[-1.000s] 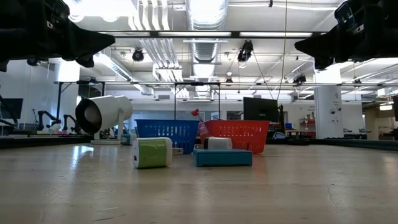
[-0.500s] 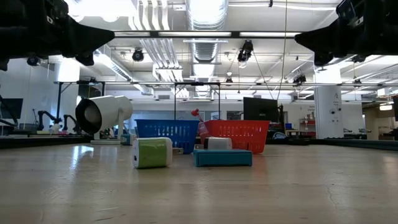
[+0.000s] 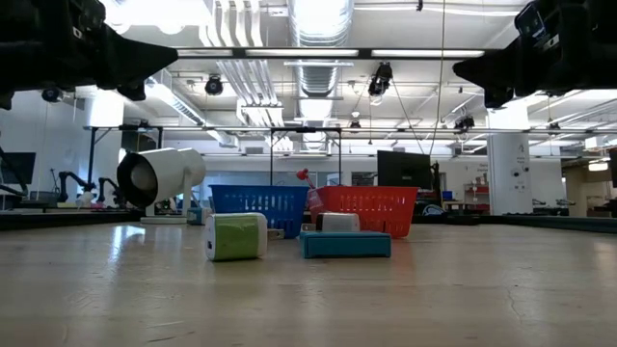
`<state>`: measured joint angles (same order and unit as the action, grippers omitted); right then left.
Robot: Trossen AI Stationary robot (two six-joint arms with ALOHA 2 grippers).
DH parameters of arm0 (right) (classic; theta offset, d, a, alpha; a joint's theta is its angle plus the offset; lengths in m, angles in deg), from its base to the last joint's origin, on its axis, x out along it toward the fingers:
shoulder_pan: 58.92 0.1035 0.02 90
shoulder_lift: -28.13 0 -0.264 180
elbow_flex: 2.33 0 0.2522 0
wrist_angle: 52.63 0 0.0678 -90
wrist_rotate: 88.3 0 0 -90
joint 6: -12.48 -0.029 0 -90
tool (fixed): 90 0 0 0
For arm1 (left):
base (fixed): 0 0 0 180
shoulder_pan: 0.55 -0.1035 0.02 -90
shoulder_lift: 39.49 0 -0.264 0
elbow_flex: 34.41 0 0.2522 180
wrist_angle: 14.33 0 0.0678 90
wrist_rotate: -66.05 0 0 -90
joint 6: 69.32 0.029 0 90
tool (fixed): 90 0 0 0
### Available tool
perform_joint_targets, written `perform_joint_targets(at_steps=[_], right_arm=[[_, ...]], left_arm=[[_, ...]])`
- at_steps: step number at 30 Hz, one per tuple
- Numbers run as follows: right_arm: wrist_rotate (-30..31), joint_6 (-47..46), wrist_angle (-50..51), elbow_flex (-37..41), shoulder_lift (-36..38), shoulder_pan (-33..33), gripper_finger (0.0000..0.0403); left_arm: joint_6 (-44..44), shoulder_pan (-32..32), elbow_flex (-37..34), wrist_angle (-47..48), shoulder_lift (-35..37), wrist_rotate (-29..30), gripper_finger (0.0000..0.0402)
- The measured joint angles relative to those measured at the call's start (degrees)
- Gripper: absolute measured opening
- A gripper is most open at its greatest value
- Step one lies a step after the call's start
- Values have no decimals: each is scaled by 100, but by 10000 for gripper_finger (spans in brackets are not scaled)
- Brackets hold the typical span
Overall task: Pick & Place Office items
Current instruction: Put the black charger adapter into the red bin
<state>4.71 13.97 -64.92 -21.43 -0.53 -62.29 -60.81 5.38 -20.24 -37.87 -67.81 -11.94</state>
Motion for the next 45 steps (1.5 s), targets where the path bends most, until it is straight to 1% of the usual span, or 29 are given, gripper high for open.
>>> perform_joint_targets(at_steps=[4,8,11,15,17,21,23,25,28,29,34,37,42,45], right_arm=[[2,-17,-2,0,15,0,11],[28,-402,179,-93,15,-33,11],[43,-642,718,-381,10,-65,11],[68,-772,1536,-771,-207,-66,11],[265,-687,1599,-932,-373,-66,11],[1067,-440,1732,-1205,-831,-66,19],[1322,-368,1999,-1362,-1118,-76,33],[1703,-375,2295,-1555,-1410,-97,52],[2329,-529,2757,-1907,-1806,-146,88],[2428,-541,2878,-2007,-1933,-170,101],[2416,-402,2857,-2235,-2434,-205,162],[2393,-294,2837,-2293,-2636,-203,189],[2356,-194,2417,-2305,-2774,-203,213],[2350,-217,2413,-2261,-2772,-203,220]], left_arm=[[-193,-2,0,-3,0,5,7],[-301,0,89,-6,0,197,7],[-299,0,172,-18,-52,340,7],[-299,-2,229,-7,-153,370,7],[-296,-2,229,-2,-206,378,7],[-323,-2,227,3,-307,387,7],[-368,-2,225,3,-367,387,7],[-425,-2,225,5,-423,386,7],[-634,0,225,2,-530,396,7],[-755,0,224,10,-565,426,7],[-1322,0,221,16,-772,506,7],[-1470,0,221,17,-895,581,7],[-1568,0,221,23,-1085,594,7],[-1413,0,221,22,-1128,603,7]])
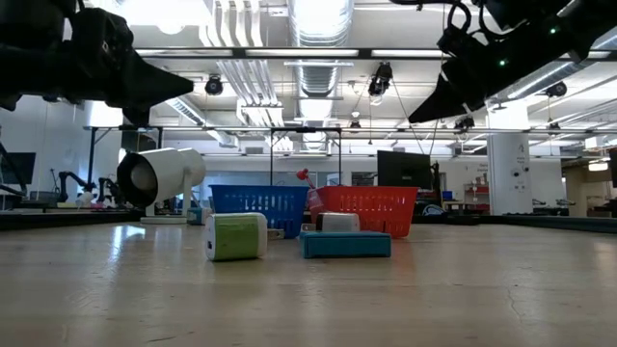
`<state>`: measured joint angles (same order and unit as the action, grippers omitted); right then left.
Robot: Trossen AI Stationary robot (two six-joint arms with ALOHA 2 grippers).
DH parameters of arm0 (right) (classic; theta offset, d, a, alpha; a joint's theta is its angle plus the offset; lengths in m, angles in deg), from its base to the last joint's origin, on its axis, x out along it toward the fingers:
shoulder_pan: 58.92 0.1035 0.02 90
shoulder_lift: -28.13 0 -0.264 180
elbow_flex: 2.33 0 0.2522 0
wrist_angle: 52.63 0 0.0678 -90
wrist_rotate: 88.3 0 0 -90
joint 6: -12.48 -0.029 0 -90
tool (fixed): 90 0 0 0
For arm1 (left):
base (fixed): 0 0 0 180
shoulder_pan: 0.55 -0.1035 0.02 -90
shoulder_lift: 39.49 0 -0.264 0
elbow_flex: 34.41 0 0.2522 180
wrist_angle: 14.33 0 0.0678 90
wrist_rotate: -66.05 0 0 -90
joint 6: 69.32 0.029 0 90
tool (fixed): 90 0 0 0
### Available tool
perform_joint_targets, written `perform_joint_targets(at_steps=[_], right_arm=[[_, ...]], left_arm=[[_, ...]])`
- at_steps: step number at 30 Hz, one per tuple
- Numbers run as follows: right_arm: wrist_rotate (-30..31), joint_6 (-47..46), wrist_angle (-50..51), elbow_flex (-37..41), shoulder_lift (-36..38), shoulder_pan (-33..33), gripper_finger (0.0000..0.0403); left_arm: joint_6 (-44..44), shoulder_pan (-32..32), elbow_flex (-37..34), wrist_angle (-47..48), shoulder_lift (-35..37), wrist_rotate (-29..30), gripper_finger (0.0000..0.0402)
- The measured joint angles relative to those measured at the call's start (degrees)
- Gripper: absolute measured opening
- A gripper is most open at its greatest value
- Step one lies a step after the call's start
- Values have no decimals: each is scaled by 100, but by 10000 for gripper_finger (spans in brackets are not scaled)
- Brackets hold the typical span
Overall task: Pick & Place Office items
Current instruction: Put the black charger adapter into the red bin
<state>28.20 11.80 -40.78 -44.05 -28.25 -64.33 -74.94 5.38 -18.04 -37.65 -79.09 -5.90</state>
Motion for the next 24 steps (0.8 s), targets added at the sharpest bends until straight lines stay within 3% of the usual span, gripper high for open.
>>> perform_joint_targets(at_steps=[4,6,11,14,18,24], right_arm=[[-9,-9,15,12,35,0,229],[-311,118,11,12,38,-2,233],[-2540,572,-333,19,-52,43,235],[-3307,1017,-606,19,-251,274,236],[-3523,1512,-1078,-17,-782,715,235],[-3625,1996,-1023,-683,-1883,1067,239]], left_arm=[[243,0,-2,-1,2,4,7],[302,0,1,-8,4,7,7],[478,-2,35,-18,4,20,7],[461,0,39,-18,7,20,7],[308,-1,39,-18,7,20,7],[220,-2,61,-24,7,20,7]])
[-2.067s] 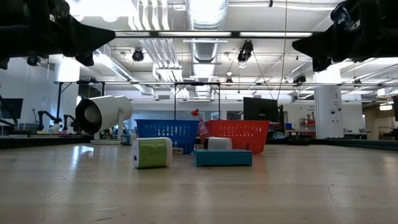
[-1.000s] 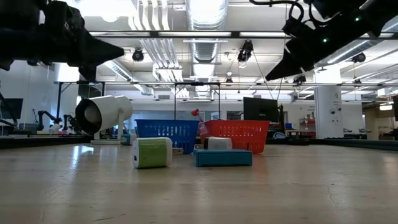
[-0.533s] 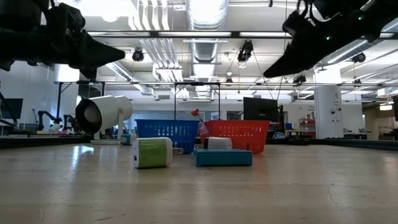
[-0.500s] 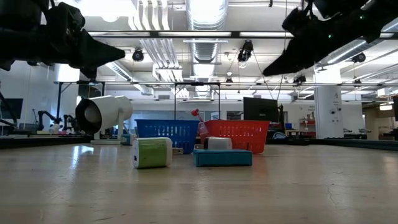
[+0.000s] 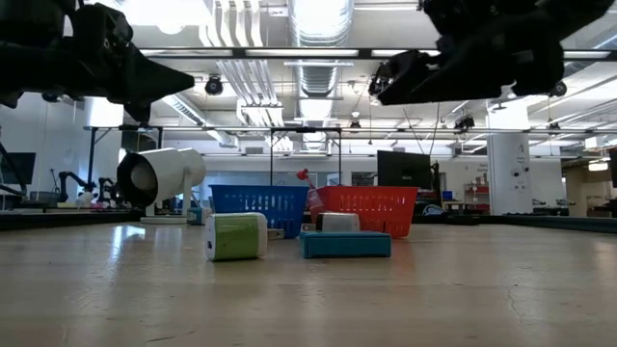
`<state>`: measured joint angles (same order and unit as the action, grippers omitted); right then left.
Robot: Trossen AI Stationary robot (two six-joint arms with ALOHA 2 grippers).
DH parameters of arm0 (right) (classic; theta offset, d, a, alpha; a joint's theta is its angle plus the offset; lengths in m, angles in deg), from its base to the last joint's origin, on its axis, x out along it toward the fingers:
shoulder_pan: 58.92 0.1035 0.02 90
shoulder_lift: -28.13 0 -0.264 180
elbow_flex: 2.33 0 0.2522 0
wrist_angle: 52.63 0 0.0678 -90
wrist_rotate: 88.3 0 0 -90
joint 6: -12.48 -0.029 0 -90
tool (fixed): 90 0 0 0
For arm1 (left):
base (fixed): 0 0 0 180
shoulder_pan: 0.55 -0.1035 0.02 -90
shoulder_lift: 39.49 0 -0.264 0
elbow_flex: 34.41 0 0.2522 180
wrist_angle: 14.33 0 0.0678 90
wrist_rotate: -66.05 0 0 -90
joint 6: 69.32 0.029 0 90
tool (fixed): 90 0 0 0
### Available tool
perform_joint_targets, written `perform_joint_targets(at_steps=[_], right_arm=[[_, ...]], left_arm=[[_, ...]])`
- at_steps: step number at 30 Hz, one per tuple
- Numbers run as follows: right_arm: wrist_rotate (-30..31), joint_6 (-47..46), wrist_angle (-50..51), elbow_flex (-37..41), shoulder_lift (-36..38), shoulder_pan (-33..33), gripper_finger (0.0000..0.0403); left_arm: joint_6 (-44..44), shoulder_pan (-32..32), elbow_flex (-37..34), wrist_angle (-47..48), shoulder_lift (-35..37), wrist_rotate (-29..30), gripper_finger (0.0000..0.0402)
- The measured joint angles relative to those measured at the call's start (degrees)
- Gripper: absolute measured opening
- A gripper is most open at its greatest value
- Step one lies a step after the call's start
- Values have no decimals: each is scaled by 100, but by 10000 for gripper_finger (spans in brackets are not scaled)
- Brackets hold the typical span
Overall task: Pick & Place Office items
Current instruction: Put the black charger adapter into the red bin
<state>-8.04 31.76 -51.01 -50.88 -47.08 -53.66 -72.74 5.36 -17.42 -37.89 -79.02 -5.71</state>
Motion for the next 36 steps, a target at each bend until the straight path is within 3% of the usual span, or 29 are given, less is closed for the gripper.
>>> perform_joint_targets(at_steps=[6,11,16,30,36], right_arm=[[-90,2,540,-1112,-1151,22,240],[-467,1172,1867,-2036,-2066,147,240],[-421,1466,2234,-2767,-2797,171,240],[-346,2876,4329,-4297,-3826,171,240],[359,3118,4486,-4358,-4157,148,240]], left_arm=[[18,2,9,5,-3,-2,7],[0,0,2,44,-13,-2,7],[-155,0,-3,50,-35,-8,7],[-157,0,-22,48,-76,-15,7],[-199,0,-24,47,-87,-13,7]])
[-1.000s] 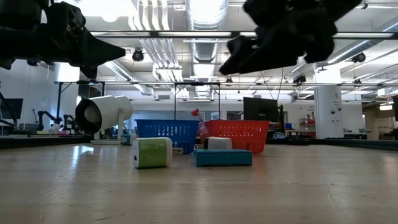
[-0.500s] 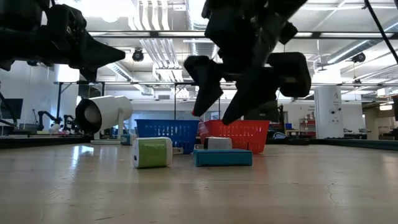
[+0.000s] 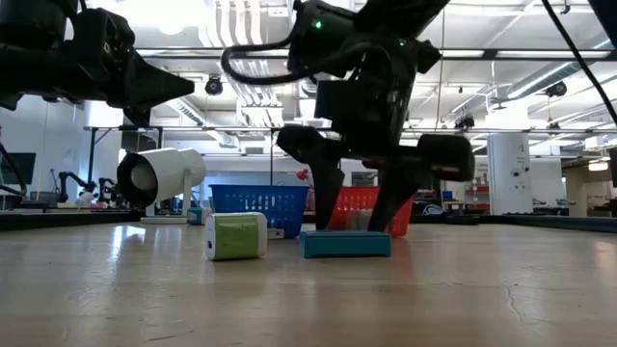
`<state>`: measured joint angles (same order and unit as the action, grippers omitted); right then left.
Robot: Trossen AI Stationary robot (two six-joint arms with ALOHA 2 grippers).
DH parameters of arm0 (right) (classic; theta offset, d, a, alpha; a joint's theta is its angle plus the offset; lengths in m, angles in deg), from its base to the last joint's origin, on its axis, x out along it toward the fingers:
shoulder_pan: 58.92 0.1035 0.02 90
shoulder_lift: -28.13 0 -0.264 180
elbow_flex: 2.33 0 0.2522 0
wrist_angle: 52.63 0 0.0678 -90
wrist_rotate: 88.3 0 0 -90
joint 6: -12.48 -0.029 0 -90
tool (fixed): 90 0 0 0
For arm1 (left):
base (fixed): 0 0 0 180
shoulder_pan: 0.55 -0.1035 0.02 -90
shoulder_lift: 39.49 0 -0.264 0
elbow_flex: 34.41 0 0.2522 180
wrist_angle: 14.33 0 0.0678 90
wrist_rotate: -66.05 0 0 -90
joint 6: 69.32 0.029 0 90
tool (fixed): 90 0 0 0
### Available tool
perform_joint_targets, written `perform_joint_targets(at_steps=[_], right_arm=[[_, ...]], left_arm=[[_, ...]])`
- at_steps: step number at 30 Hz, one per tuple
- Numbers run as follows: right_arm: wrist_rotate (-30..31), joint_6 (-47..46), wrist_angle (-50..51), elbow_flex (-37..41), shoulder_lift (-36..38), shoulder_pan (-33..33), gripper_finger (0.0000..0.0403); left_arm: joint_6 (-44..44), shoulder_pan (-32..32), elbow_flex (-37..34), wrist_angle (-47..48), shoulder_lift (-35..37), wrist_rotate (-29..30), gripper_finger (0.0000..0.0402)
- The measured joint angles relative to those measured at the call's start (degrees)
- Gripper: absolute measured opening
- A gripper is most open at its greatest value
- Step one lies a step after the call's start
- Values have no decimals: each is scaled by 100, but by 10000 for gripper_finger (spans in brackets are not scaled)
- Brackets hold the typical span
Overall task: Pick & Place Office items
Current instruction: Put the black charger adapter into the red bin, then adjust the red bin
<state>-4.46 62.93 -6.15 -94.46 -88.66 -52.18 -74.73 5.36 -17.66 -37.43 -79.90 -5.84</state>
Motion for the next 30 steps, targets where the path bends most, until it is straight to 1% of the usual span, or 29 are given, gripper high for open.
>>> perform_joint_targets(at_steps=[7,11,13,15,18,20,23,25,27,30], right_arm=[[44,-168,-10,-1,3,-15,240],[177,-546,198,4,301,0,240],[189,-794,488,4,513,26,240],[191,-1219,625,28,736,82,240],[290,-2331,607,114,1132,156,240],[685,-3213,593,254,1418,197,240],[1621,-4516,599,612,1810,264,240],[2208,-5202,589,940,2138,347,240],[2536,-5670,484,1341,2504,423,240],[2608,-6073,-203,2116,3027,470,240]], left_arm=[[-20,0,0,-1,-19,3,7],[-22,0,0,1,-22,3,7],[-22,0,-2,2,-22,5,7],[-44,1,-4,3,-22,3,7],[-63,0,-4,1,-22,4,7],[-97,0,-4,1,-25,5,7],[-130,0,2,0,-30,3,7],[-160,1,4,3,-29,3,7],[-173,0,4,0,-33,5,7],[-172,0,7,-1,-31,5,7]])
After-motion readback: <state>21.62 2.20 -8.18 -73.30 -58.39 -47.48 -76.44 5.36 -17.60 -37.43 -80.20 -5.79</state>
